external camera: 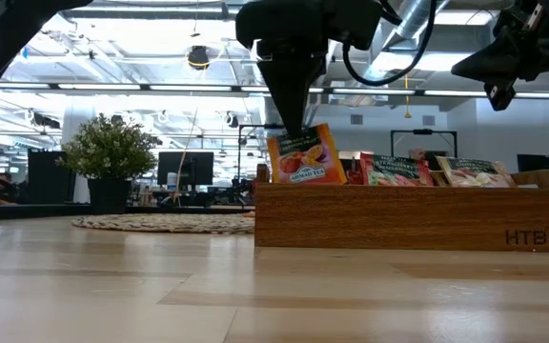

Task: Pick & Place Tea
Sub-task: Put the bottom orange tea bag into the left slot of the wooden organizer, then put the left orange tea bag into the left slot of the wooden organizer

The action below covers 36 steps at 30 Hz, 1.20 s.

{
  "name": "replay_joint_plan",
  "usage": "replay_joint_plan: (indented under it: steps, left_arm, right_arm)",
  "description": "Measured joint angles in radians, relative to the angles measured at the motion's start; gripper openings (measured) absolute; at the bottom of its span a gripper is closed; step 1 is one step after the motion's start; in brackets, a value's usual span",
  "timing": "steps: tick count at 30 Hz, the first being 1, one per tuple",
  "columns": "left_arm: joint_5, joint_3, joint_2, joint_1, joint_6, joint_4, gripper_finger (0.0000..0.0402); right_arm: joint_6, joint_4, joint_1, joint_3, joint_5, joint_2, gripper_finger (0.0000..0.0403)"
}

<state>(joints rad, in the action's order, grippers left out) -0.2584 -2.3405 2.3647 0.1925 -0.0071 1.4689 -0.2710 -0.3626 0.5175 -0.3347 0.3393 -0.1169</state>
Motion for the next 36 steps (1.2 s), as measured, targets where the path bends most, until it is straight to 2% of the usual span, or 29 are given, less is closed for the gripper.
replay_joint_plan:
  steps: [19,29,32,36]
  left_arm:
    - [0.0,0.0,-0.001,0.004,0.093,-0.006,0.0004]
    - [-0.002,0.0,-0.001,0.004,0.105,-0.005,0.0077]
    - [-0.067,0.0,-0.005,0.004,0.098,0.015,0.0091]
    - [-0.251,0.0,-0.047,-0.008,0.098,0.077,0.0097]
  right_arm:
    - [0.0,0.0,0.0,0.0,0.0,0.0,0.0]
    - [0.0,0.0,0.0,0.0,0.0,0.0,0.0]
    - [0.0,0.0,0.0,0.0,0.0,0.0,0.0]
    - [0.0,0.0,0.0,0.0,0.0,0.0,0.0]
